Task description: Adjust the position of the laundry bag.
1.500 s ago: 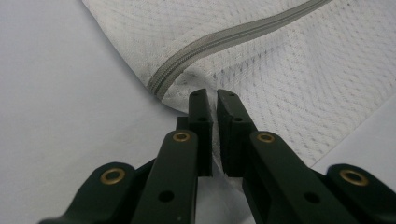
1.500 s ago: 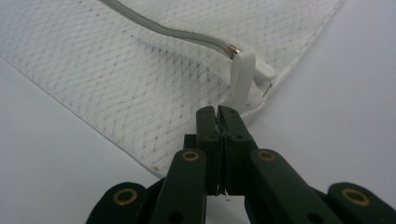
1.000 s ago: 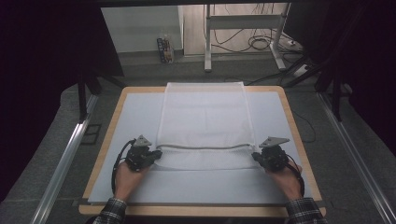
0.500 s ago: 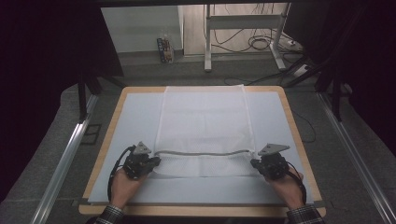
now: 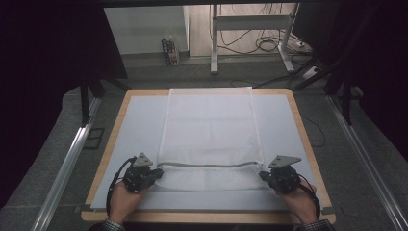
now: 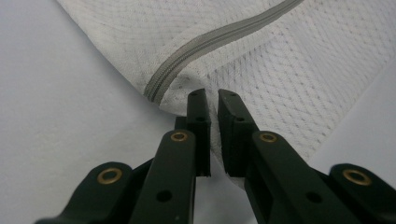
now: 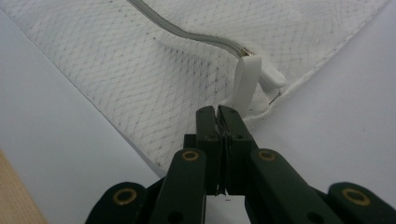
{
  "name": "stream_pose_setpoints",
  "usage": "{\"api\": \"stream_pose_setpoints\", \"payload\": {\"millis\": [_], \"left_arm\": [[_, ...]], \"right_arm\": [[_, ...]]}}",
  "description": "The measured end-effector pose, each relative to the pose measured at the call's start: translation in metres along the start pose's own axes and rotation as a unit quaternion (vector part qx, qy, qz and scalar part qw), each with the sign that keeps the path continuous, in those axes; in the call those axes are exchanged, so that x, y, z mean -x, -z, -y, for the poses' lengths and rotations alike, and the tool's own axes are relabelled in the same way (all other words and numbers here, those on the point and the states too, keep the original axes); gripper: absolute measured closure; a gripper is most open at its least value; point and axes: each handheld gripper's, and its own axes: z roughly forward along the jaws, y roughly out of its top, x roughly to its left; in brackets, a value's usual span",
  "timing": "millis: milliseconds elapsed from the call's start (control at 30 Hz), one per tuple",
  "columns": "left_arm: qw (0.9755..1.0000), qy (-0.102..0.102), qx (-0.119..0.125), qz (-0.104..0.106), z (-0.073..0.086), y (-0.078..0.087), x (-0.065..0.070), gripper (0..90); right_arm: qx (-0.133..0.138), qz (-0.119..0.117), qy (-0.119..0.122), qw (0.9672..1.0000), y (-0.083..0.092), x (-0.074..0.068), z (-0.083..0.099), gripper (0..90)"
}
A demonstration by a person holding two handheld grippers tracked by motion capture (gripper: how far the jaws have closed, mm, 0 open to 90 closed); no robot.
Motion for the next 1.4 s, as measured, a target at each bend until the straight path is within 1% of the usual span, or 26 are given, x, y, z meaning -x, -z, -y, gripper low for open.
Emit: {"api": "stream_pose_setpoints", "payload": {"millis": [67,200,367,567,667,733,800,867,900,933,1000,1100,1167,1233,1267,1300,1333,1400], "left_arm": [[1.0000,0.000,-0.001,0.000,0.002,0.001,0.001,83.9],[1.0000,0.005,0.000,0.005,0.006,0.004,0.002,83.4],[0.9999,0.001,0.002,0.013,0.010,0.007,0.005,82.5],[0.9998,-0.007,-0.004,0.017,0.015,0.009,0.011,81.6],[0.9998,-0.006,-0.009,0.018,0.016,0.009,0.012,81.6],[0.9997,-0.008,-0.014,0.018,0.016,0.009,0.013,81.4],[0.9998,-0.008,-0.013,0.016,0.016,0.008,0.013,80.7],[0.9998,-0.011,-0.014,0.013,0.016,0.008,0.013,76.2],[0.9998,-0.010,-0.012,0.010,0.016,0.008,0.014,76.2],[0.9999,-0.011,-0.006,0.007,0.015,0.009,0.014,70.1],[0.9999,-0.010,-0.003,0.004,0.015,0.009,0.014,62.0],[0.9999,-0.013,0.000,0.000,0.015,0.007,0.014,53.0],[0.9999,-0.012,0.003,-0.004,0.015,0.006,0.014,44.8],[0.9999,-0.011,0.006,-0.006,0.015,0.005,0.013,39.7],[0.9999,-0.011,0.006,-0.006,0.015,0.005,0.013,35.8],[0.9999,-0.009,0.008,-0.006,0.015,0.005,0.013,35.8],[0.9999,-0.007,0.010,-0.003,0.015,0.005,0.012,31.2],[0.9999,-0.003,0.017,-0.002,0.015,0.004,0.010,27.2]], "right_arm": [[-0.001,-0.002,0.002,1.0000,0.001,-0.002,0.001,87.0],[-0.012,-0.007,0.007,0.9999,0.002,-0.006,0.005,86.8],[-0.019,-0.011,0.009,0.9997,0.004,-0.009,0.009,86.7],[-0.025,-0.016,0.002,0.9995,0.007,-0.011,0.016,86.6],[-0.028,-0.019,0.000,0.9994,0.009,-0.011,0.018,86.6],[-0.031,-0.022,0.000,0.9993,0.008,-0.011,0.020,86.6],[-0.032,-0.025,-0.003,0.9992,0.008,-0.011,0.020,86.5],[-0.032,-0.027,-0.003,0.9991,0.007,-0.011,0.020,85.0],[-0.032,-0.027,-0.003,0.9991,0.007,-0.011,0.020,85.0],[-0.029,-0.026,-0.001,0.9993,0.007,-0.011,0.020,81.0],[-0.026,-0.020,0.001,0.9995,0.007,-0.011,0.019,76.4],[-0.021,-0.008,0.005,0.9997,0.007,-0.010,0.019,65.5],[-0.018,0.002,0.008,0.9998,0.006,-0.010,0.019,58.0],[-0.013,0.004,0.005,0.9999,0.006,-0.009,0.019,52.5],[-0.013,0.004,0.005,0.9999,0.006,-0.009,0.019,52.5],[-0.008,0.007,0.006,0.9999,0.006,-0.008,0.019,47.7],[-0.003,0.008,0.007,0.9999,0.006,-0.006,0.019,40.9],[0.002,0.007,0.005,1.0000,0.005,-0.005,0.019,35.2]]}}
